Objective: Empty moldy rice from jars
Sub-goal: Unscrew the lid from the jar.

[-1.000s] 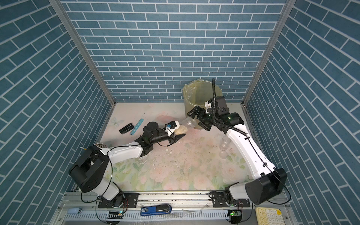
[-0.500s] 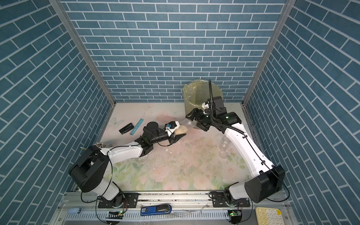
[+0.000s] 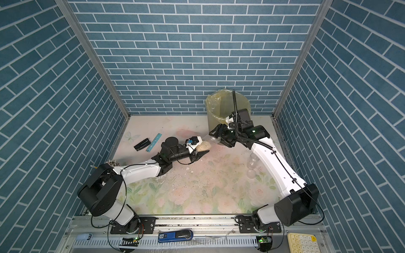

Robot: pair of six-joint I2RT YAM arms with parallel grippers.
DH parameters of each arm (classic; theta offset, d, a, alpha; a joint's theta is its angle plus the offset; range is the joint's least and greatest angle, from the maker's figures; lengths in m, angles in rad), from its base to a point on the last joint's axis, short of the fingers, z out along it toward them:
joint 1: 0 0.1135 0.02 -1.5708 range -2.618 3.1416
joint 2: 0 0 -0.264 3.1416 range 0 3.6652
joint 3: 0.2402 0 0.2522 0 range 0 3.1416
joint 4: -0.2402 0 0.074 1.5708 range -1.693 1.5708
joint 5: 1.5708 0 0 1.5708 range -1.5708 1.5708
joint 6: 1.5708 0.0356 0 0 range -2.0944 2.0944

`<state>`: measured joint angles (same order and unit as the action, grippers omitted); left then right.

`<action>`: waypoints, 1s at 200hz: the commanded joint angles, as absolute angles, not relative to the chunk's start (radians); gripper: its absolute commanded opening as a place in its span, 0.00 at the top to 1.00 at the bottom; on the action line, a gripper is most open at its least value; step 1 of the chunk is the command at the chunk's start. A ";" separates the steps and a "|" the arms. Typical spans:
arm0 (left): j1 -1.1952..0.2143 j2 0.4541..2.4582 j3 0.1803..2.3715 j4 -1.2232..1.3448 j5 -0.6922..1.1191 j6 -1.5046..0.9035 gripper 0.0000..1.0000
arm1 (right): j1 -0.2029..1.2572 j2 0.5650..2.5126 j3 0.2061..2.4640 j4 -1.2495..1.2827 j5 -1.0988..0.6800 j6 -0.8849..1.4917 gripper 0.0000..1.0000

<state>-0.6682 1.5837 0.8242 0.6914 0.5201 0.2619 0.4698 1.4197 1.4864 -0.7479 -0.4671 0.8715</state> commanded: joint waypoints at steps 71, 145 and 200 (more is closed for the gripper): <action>-0.653 1.599 0.838 0.749 0.663 0.182 0.96 | 0.409 1.595 1.779 -1.187 -0.771 -0.118 0.50; -0.634 1.616 0.828 0.717 0.663 0.190 0.99 | 0.290 1.627 1.837 -1.265 -0.843 -0.493 0.58; -0.634 1.626 0.806 0.735 0.652 0.173 1.00 | 0.277 1.487 1.649 -0.977 -0.881 -0.548 0.67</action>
